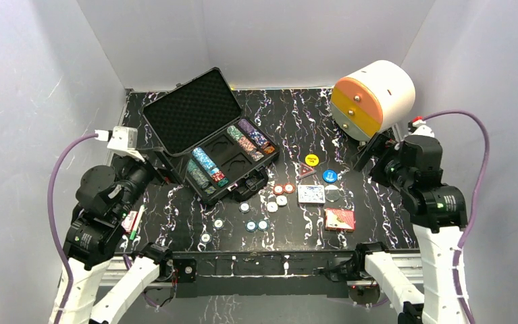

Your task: Pack up texas hold em set

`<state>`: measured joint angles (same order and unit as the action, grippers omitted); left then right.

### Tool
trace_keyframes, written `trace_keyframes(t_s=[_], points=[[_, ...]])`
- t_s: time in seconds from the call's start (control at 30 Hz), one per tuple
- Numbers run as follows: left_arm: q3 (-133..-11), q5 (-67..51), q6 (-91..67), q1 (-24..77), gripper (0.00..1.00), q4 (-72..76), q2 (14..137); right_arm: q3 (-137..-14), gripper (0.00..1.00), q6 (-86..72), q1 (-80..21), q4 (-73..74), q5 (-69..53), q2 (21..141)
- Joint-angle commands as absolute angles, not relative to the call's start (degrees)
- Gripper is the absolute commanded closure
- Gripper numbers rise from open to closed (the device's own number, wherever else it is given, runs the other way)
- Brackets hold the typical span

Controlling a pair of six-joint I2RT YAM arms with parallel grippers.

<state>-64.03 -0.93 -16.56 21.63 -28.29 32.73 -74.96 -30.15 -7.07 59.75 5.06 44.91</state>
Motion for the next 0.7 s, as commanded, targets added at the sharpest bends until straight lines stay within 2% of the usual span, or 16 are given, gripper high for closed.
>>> trace_keyframes(t_s=[0.0, 0.3, 0.5, 0.67], points=[[-60.56, -0.53, -19.68, 22.23, 0.02, -26.17, 31.74, -69.96, 0.02, -32.66, -6.58, 60.55, 1.04, 45.75], [-52.39, -1.2, -27.62, 22.41, 0.02, -24.27, 28.19, -56.56, 0.02, -45.3, -6.51, 56.91, 7.42, 45.53], [-51.01, -1.71, -28.97, 22.41, 0.02, -25.38, 27.8, -52.45, 0.02, -59.59, -6.48, 59.86, 13.11, 50.5], [-48.23, -9.98, -27.05, 22.41, 0.02, -22.39, 27.53, -50.74, 0.02, -70.11, -6.5, 64.31, 15.46, 55.51]])
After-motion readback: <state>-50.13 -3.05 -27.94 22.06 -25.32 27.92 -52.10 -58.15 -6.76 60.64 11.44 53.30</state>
